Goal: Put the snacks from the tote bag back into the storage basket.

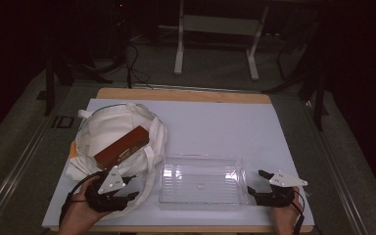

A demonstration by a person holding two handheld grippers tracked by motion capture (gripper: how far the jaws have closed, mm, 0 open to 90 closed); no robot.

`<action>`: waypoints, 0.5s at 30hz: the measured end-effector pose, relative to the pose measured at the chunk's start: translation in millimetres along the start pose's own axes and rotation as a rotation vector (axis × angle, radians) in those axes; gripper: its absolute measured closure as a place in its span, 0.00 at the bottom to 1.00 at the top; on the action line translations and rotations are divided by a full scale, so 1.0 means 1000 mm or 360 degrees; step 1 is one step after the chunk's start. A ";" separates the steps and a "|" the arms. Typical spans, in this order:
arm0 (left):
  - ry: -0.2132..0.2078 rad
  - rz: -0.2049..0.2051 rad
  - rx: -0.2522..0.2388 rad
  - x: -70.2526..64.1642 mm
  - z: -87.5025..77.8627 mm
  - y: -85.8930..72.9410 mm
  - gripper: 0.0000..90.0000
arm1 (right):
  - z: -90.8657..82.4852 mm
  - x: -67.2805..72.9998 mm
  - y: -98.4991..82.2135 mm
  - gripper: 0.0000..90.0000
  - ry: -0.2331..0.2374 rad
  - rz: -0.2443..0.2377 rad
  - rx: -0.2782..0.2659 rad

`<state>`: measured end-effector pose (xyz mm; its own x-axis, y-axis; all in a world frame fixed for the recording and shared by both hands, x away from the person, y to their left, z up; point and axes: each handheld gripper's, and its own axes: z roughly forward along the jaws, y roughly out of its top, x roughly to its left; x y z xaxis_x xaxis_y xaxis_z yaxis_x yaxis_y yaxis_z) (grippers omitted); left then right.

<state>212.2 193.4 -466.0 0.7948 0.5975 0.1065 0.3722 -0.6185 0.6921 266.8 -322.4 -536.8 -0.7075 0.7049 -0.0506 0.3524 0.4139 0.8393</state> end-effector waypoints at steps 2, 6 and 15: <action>-0.0007 -0.0002 -0.0005 0.001 -0.003 0.001 0.53 | 0.000 0.000 0.000 0.22 -0.0001 -0.0003 -0.0005; -0.0012 0.0000 -0.0009 0.004 -0.009 0.004 0.53 | 0.000 0.000 0.000 0.22 -0.0001 -0.0009 -0.0004; -0.0021 0.0053 -0.0004 0.011 -0.018 0.011 0.54 | -0.001 0.000 0.000 0.22 -0.0004 -0.0007 -0.0009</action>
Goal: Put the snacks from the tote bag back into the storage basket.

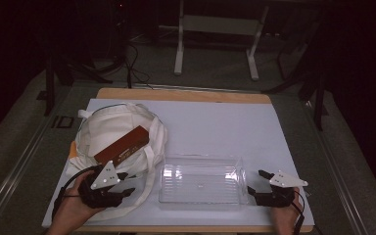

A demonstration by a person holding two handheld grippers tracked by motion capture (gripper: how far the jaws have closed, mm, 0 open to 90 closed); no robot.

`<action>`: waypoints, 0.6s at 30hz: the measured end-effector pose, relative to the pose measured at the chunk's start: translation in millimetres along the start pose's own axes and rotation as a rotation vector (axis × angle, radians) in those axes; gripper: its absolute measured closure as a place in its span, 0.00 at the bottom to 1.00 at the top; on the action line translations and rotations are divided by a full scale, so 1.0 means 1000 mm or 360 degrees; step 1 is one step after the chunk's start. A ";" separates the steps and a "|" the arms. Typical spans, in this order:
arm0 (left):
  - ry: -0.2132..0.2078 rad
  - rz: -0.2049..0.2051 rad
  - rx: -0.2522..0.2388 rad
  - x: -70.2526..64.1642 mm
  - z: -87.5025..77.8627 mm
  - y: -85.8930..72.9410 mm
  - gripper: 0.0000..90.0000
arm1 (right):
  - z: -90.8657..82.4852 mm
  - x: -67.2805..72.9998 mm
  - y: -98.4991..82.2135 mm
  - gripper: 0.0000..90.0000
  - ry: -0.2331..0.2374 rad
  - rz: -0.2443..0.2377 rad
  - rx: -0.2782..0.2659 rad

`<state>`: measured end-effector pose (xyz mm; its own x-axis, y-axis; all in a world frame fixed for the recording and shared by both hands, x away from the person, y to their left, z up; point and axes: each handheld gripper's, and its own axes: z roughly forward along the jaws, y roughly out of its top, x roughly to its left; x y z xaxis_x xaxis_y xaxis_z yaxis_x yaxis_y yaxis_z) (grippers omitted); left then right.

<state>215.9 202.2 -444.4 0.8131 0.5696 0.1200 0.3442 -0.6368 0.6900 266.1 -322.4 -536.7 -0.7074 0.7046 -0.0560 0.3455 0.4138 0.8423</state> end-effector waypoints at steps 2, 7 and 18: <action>-0.0007 0.0031 0.0017 0.002 -0.001 0.002 0.54 | 0.000 0.000 0.000 0.22 -0.0001 -0.0002 0.0002; -0.0017 0.0052 0.0017 0.008 -0.003 0.004 0.57 | 0.000 0.000 0.000 0.22 -0.0004 0.0000 0.0000; -0.0004 0.0021 0.0015 0.023 -0.009 0.007 0.56 | 0.000 0.000 0.000 0.22 -0.0004 -0.0001 0.0004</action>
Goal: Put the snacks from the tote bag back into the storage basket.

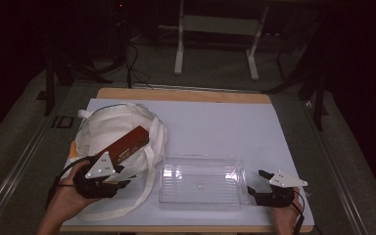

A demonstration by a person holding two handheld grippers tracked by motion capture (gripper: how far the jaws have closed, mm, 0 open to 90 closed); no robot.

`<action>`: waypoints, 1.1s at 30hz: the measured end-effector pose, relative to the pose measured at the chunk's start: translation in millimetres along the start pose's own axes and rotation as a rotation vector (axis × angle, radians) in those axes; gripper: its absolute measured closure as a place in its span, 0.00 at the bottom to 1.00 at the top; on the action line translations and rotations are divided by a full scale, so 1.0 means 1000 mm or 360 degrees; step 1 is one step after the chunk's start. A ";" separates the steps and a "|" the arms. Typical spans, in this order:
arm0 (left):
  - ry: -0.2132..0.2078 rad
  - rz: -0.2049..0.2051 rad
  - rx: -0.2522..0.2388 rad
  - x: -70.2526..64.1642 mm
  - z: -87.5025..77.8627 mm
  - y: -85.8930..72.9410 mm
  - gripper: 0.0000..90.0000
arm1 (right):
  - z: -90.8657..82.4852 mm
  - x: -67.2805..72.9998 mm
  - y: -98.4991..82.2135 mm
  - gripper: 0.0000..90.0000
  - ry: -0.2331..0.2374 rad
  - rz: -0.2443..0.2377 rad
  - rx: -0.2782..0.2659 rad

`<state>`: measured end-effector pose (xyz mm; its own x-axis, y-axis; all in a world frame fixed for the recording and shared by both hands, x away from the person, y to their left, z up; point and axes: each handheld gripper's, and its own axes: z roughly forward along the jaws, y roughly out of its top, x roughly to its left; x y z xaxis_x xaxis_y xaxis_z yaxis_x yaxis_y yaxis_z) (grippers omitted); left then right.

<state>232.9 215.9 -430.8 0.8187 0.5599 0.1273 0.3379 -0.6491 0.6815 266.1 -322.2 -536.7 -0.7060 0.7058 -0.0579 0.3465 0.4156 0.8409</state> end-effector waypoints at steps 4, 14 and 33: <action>0.0023 -0.0028 0.0003 0.006 0.000 -0.001 0.54 | 0.000 0.000 0.000 0.22 0.0001 0.0007 0.0002; 0.0044 -0.0081 0.0022 0.023 0.000 -0.005 0.53 | 0.000 0.000 0.000 0.22 -0.0002 0.0004 0.0006; 0.0090 -0.0139 0.0122 0.040 0.010 -0.007 0.47 | 0.000 0.000 0.000 0.22 -0.0002 0.0004 0.0006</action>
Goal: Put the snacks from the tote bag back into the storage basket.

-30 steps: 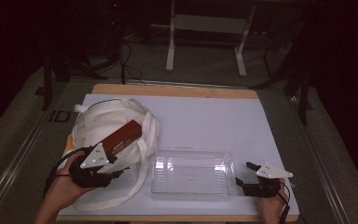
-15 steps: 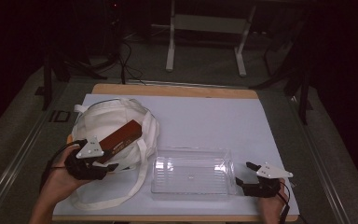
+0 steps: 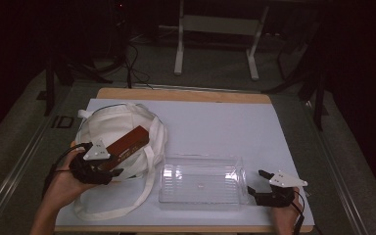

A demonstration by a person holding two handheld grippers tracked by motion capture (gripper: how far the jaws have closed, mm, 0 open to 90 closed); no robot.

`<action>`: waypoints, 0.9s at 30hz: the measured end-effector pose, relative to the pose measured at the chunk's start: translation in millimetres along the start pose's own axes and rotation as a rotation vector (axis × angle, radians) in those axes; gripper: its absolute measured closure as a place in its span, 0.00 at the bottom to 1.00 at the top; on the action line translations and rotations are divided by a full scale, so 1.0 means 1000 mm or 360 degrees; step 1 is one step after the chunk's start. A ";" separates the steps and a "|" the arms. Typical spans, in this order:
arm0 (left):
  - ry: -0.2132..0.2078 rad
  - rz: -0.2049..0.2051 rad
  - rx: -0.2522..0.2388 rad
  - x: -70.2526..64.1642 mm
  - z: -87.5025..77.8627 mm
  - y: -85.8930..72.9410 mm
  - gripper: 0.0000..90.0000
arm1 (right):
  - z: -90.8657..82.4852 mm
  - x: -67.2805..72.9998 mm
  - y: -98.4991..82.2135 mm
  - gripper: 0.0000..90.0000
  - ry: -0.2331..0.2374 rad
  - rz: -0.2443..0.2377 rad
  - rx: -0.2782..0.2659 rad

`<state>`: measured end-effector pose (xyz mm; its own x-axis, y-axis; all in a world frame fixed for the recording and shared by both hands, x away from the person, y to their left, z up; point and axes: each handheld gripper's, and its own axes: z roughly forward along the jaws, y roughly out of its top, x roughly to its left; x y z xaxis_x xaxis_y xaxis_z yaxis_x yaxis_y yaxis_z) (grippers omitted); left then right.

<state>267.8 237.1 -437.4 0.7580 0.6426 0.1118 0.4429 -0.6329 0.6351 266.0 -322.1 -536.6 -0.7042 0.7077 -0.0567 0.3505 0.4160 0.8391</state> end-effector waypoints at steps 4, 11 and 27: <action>0.0026 -0.0016 0.0017 0.004 0.002 -0.001 0.44 | 0.000 0.000 0.000 0.22 0.0000 -0.0001 0.0001; 0.0079 -0.0062 0.0061 0.012 0.005 -0.003 0.41 | 0.000 0.000 0.000 0.22 -0.0001 -0.0003 0.0002; 0.0108 -0.0114 0.0137 0.035 0.012 -0.003 0.38 | 0.000 0.000 0.000 0.22 0.0002 -0.0003 0.0004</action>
<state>299.1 256.6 -444.6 0.6903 0.7132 0.1217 0.5364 -0.6173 0.5755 266.2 -321.7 -536.7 -0.7056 0.7062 -0.0577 0.3508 0.4189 0.8375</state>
